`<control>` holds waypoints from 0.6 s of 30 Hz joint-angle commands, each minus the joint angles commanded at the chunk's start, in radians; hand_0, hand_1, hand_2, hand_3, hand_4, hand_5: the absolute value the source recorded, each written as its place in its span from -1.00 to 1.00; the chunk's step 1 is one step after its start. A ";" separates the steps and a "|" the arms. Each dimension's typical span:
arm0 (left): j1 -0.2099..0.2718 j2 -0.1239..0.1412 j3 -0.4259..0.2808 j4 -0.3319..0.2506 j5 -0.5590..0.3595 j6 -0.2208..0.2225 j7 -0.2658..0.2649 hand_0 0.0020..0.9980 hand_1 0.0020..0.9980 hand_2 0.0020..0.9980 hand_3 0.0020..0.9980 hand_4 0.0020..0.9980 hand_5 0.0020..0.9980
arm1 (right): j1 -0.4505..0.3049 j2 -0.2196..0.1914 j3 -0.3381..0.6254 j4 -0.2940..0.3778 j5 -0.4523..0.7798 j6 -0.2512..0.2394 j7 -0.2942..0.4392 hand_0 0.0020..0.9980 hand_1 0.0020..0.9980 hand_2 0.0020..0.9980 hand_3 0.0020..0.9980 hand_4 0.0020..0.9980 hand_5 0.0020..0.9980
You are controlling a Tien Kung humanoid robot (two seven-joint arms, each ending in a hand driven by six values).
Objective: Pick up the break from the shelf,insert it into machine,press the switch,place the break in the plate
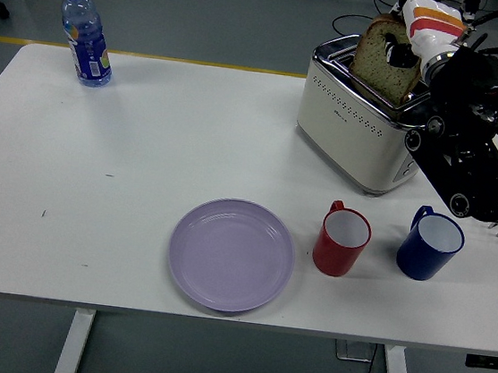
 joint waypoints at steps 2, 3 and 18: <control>0.000 0.000 0.000 0.000 0.000 0.000 0.000 0.27 0.05 -0.01 0.03 -0.41 0.74 | 0.000 0.000 0.003 -0.001 0.001 0.001 0.006 0.32 0.29 0.46 0.60 0.29 -0.82; 0.000 0.000 0.001 0.000 -0.001 0.000 0.000 0.27 0.05 -0.01 0.03 -0.41 0.74 | 0.001 0.000 0.005 -0.001 0.001 -0.001 0.009 0.32 0.29 0.46 0.60 0.29 -0.82; -0.003 0.000 0.006 0.000 -0.009 0.000 -0.003 0.27 0.05 -0.01 0.03 -0.41 0.75 | -0.024 -0.032 0.036 0.047 0.013 -0.040 0.018 0.64 0.57 0.88 0.90 0.49 -0.68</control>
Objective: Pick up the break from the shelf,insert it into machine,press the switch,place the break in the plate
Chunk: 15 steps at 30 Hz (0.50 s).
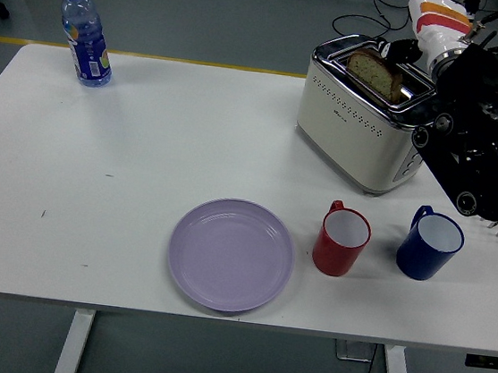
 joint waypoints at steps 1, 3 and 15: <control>-0.001 0.000 0.000 0.000 0.000 0.000 0.000 0.27 0.05 -0.01 0.03 -0.41 0.75 | -0.010 -0.013 0.005 0.021 0.003 -0.024 -0.003 0.64 0.57 0.88 0.90 0.49 -0.68; -0.001 0.000 0.000 0.000 -0.002 0.000 -0.002 0.27 0.05 -0.01 0.03 -0.41 0.75 | -0.032 -0.036 0.013 0.056 0.018 -0.064 -0.014 0.64 0.57 0.88 0.90 0.49 -0.68; 0.004 -0.006 -0.013 0.000 0.010 -0.002 -0.001 0.27 0.05 -0.01 0.02 -0.41 0.75 | -0.278 -0.201 0.118 0.312 0.161 -0.243 0.011 -0.30 -0.27 -0.07 0.64 -0.01 -0.73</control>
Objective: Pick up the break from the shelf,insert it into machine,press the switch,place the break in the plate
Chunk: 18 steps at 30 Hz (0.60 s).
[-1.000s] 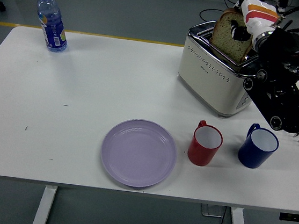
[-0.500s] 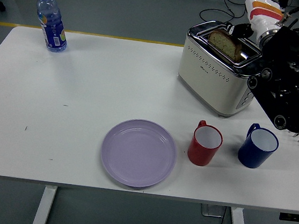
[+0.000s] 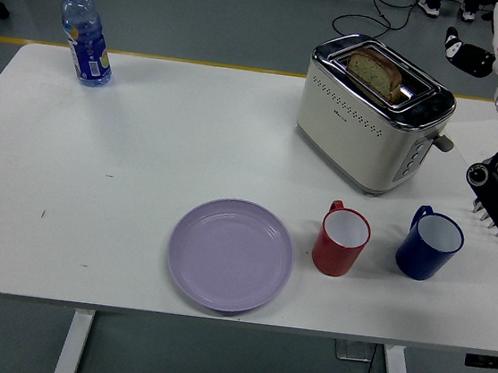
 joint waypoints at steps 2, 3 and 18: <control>0.001 -0.001 0.000 0.000 0.002 -0.001 0.001 0.27 0.05 -0.01 0.02 -0.41 0.75 | -0.047 -0.019 0.015 0.029 0.016 -0.002 0.001 -0.70 -0.61 -0.35 0.52 -0.11 -0.68; 0.002 -0.002 -0.002 0.000 0.004 -0.001 0.001 0.27 0.05 -0.01 0.02 -0.41 0.75 | -0.072 -0.030 0.024 0.047 0.028 -0.004 0.004 -0.70 -0.61 -0.35 0.52 -0.11 -0.68; 0.007 -0.008 -0.005 0.000 0.012 -0.004 0.002 0.27 0.06 0.00 0.03 -0.41 0.75 | -0.258 -0.096 0.043 0.127 0.084 0.044 0.006 -0.85 -0.76 -0.48 0.37 -0.19 -0.79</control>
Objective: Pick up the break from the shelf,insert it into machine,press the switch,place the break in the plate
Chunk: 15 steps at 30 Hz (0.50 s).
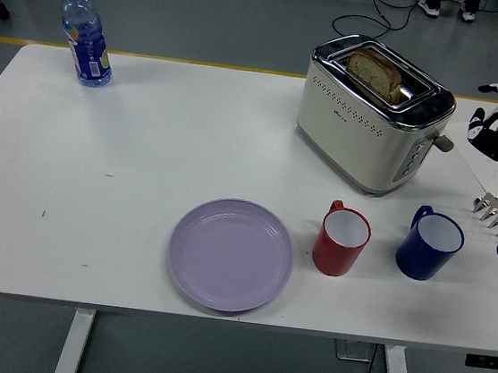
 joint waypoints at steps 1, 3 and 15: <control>0.001 0.000 -0.001 0.000 0.001 0.000 0.000 0.27 0.06 0.00 0.03 -0.41 0.75 | -0.006 0.002 -0.001 -0.006 0.000 0.004 -0.001 -0.85 -0.76 -0.48 0.37 -0.19 -0.79; 0.002 -0.001 -0.001 0.000 0.004 -0.001 0.001 0.27 0.06 0.00 0.03 -0.41 0.75 | -0.013 0.004 -0.005 -0.014 0.000 0.008 -0.002 -0.87 -0.77 -0.48 0.34 -0.20 -0.82; 0.012 -0.002 -0.010 0.000 0.020 -0.002 0.005 0.27 0.05 0.00 0.04 -0.42 0.75 | -0.021 0.026 -0.065 -0.047 0.000 0.026 -0.004 -0.88 -0.78 -0.49 0.31 -0.21 -0.83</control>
